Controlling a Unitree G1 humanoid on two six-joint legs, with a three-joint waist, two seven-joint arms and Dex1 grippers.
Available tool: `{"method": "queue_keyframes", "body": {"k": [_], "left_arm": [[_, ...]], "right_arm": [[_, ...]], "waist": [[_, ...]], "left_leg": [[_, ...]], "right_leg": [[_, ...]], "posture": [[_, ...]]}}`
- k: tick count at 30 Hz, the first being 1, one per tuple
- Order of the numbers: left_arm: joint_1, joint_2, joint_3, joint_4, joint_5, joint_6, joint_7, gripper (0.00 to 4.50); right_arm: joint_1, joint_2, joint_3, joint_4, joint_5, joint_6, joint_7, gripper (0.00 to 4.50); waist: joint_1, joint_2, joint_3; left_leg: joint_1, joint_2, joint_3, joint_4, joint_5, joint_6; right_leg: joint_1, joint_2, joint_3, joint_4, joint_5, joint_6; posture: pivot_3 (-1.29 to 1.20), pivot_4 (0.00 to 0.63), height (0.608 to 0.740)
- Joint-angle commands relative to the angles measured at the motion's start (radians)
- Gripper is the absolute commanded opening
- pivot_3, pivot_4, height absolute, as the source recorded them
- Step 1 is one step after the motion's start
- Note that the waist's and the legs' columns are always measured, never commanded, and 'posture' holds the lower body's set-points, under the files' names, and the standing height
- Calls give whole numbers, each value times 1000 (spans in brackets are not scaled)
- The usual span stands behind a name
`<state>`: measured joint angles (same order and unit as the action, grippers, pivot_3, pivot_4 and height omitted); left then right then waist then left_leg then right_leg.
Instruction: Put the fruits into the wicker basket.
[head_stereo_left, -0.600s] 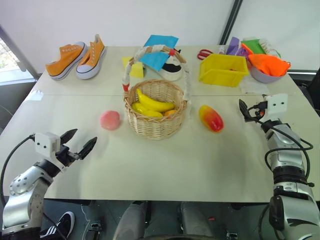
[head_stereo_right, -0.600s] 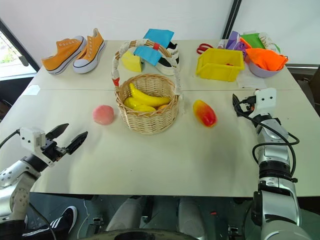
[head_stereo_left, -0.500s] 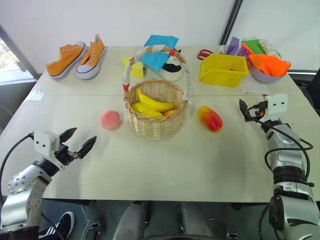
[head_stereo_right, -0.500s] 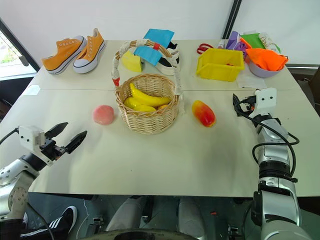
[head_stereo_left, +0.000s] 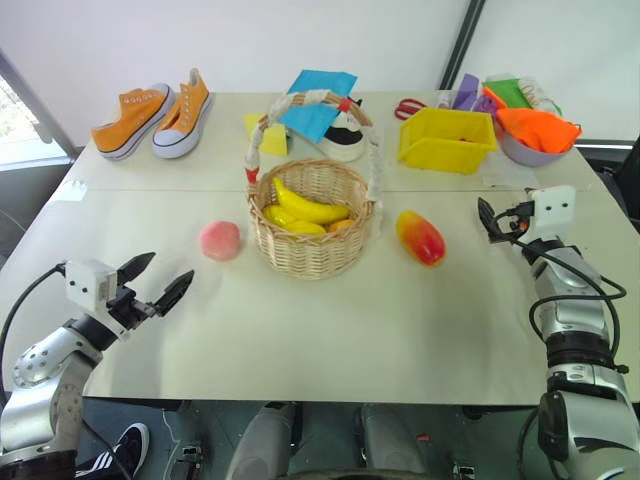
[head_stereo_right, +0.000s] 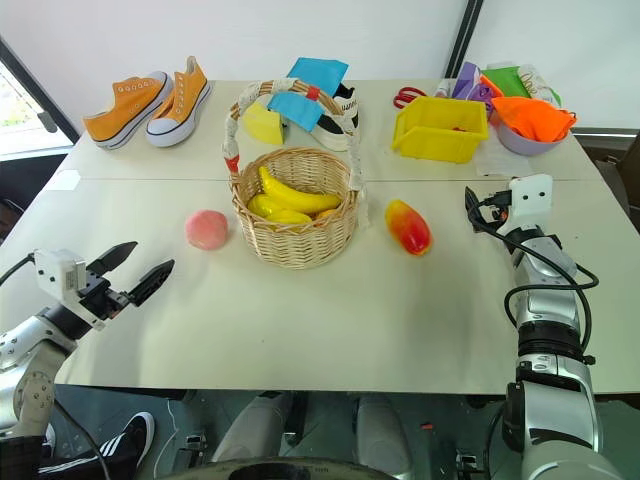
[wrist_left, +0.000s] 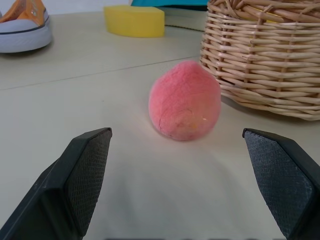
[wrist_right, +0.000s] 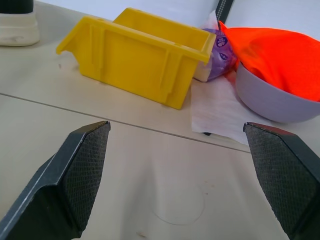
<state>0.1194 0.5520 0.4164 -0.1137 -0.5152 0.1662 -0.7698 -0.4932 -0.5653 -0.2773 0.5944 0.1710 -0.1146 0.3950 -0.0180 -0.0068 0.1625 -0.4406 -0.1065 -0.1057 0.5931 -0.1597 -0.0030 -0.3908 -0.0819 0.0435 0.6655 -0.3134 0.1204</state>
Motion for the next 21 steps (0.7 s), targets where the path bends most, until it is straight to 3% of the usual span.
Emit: {"method": "queue_keyframes", "body": {"k": [1,13,17,21], "left_arm": [[-4,12,21,-23,-18,-13,-11,4500],[3,15,21,-47,-37,-4,-37,4500],[28,47,5,-114,-97,33,-121,4500],[16,80,-11,-147,-111,48,-162,4500]], "right_arm": [[-4,-2,-5,-53,7,0,0,4449],[18,3,-8,-90,18,17,11,4449],[78,-5,-22,-237,117,128,111,4449],[200,-14,-21,-519,218,299,154,4449]], "waist": [[0,0,0],[0,0,0],[1,0,0],[4,0,0]], "left_leg": [[0,0,0,0,0,0],[0,0,0,0,0,0],[0,0,0,0,0,0],[0,0,0,0,0,0]], "right_leg": [[0,0,0,0,0,0],[0,0,0,0,0,0],[0,0,0,0,0,0],[0,0,0,0,0,-1]], "posture": [[0,150,740],[0,150,740],[0,150,740],[0,150,740]]}}
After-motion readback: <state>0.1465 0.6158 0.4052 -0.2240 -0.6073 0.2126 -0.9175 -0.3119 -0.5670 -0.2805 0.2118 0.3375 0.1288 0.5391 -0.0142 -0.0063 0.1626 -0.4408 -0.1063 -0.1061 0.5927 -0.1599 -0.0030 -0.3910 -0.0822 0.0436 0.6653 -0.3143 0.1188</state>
